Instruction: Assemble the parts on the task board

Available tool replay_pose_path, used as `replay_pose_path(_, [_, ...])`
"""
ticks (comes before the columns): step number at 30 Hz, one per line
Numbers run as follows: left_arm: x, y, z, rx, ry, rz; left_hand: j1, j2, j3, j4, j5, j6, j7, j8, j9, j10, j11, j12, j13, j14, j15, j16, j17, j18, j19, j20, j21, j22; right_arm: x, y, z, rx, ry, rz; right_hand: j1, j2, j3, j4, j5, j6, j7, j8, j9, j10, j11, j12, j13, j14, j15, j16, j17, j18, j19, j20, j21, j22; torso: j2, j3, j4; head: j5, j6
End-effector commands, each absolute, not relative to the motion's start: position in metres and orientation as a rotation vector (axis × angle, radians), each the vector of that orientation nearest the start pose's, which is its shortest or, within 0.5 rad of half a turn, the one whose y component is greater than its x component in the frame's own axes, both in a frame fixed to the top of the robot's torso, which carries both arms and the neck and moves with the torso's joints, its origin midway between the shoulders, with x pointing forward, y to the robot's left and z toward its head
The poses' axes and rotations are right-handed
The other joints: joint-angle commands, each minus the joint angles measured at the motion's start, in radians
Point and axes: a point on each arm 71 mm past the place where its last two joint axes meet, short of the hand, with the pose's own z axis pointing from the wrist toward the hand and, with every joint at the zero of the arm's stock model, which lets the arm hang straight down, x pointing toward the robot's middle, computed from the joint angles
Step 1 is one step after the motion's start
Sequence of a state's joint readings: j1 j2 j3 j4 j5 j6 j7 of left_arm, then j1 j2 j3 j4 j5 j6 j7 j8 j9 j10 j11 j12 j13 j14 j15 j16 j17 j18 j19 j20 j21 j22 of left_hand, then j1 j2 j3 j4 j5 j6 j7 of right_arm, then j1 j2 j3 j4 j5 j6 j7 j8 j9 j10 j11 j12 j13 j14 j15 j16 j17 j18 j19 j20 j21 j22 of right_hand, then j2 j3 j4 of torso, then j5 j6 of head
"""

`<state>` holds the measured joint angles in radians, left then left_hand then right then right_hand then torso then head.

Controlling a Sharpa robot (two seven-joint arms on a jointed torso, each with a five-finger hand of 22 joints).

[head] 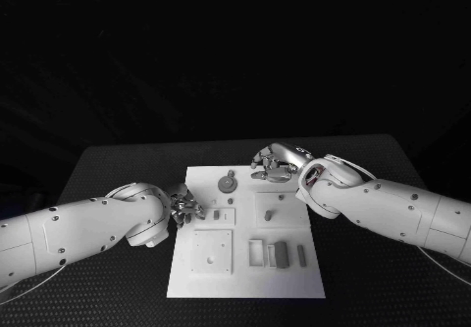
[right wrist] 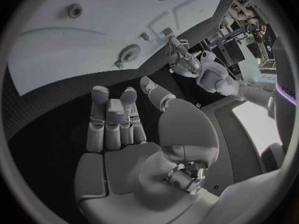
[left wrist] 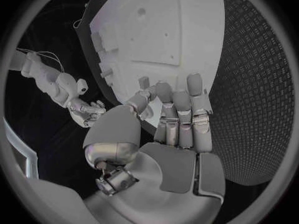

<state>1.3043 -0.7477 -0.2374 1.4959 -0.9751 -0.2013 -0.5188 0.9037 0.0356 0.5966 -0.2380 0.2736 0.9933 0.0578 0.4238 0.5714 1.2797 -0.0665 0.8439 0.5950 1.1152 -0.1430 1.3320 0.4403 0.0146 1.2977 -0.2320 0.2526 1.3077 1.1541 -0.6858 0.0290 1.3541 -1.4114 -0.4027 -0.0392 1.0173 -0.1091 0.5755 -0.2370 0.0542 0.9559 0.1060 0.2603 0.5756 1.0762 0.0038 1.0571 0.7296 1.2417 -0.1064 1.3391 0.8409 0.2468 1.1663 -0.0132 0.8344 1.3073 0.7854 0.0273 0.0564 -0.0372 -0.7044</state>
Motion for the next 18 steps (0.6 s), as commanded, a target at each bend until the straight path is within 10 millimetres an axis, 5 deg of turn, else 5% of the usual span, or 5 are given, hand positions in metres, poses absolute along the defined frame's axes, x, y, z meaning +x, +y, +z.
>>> replay_pose_path(1, [0.4807,0.1899,-0.2341,-0.337,2.14,-0.41,0.004,0.005,0.004,0.0,0.006,0.115,-0.017,0.004,0.001,0.007,-0.002,0.001,-0.001,0.008,0.0,0.004,-0.001,-0.015,0.007,0.001,0.004,0.023,0.5143,-0.1673,-0.1867,-0.077,1.567,0.733,-0.008,-0.001,-0.001,0.004,0.004,0.002,0.008,-0.007,0.002,-0.007,-0.003,-0.001,0.0,0.005,-0.001,-0.005,0.001,0.015,0.001,-0.009,-0.004,0.014,0.0,-0.0001,0.0002,-0.001,0.0])
replay_pose_path(18, [0.4814,0.1858,-0.2369,-0.294,2.164,-0.392,-0.008,0.004,0.001,0.011,0.005,0.122,-0.02,0.007,0.0,0.014,-0.004,0.002,-0.001,0.015,-0.001,0.006,-0.001,-0.015,0.01,0.0,0.009,0.023,0.5141,-0.1673,-0.1868,-0.079,1.569,0.734,-0.008,-0.001,0.0,0.005,0.004,0.002,0.008,-0.007,0.002,-0.007,-0.003,-0.001,0.0,0.005,-0.002,-0.005,0.001,0.015,0.0,-0.009,-0.005,0.014,0.0,0.0004,0.0003,-0.004,0.001])
